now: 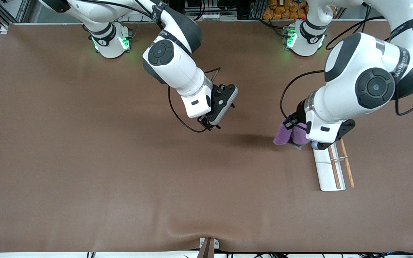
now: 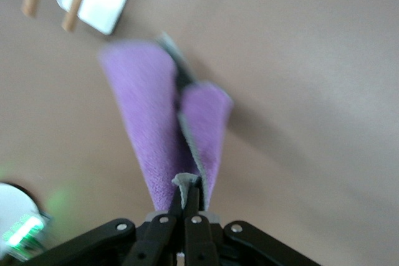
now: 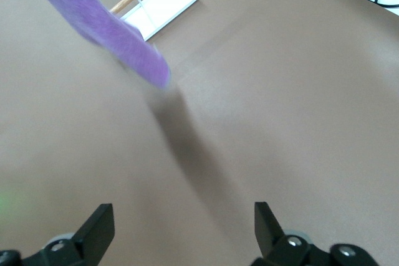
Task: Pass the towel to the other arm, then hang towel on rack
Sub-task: 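Open the right gripper and withdraw it while the left gripper holds the towel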
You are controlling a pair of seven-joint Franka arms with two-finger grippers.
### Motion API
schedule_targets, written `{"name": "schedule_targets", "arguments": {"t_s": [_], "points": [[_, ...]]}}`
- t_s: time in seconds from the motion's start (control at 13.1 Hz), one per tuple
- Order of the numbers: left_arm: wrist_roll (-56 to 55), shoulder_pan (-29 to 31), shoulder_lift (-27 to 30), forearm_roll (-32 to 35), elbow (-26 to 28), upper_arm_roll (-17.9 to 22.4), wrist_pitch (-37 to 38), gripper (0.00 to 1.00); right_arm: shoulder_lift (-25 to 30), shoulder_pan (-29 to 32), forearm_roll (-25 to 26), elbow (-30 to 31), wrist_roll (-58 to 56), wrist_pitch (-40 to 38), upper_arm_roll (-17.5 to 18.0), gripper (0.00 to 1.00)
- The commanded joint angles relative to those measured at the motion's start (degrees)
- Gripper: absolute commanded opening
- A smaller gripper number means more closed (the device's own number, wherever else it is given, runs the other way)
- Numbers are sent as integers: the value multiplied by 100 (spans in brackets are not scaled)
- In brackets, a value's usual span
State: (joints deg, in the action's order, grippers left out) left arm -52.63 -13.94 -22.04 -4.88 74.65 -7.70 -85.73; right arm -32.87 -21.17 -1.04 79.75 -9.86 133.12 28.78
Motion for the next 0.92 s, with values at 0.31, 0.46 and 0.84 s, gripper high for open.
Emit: {"name": "schedule_targets", "arguments": {"t_s": [0.31,0.46,0.84], "points": [[2141,216,77,988,58,-21,144,0,447,796,139,251,19,-644,-4,100],[2379,234,42,1015,58,-21,100,0,667,1340,498,252,19,-1197,-65,100],[3002,505,-203,1234,58,-12,-277,0,1747,2449,517,576,168,-2428,-327,100]]}}
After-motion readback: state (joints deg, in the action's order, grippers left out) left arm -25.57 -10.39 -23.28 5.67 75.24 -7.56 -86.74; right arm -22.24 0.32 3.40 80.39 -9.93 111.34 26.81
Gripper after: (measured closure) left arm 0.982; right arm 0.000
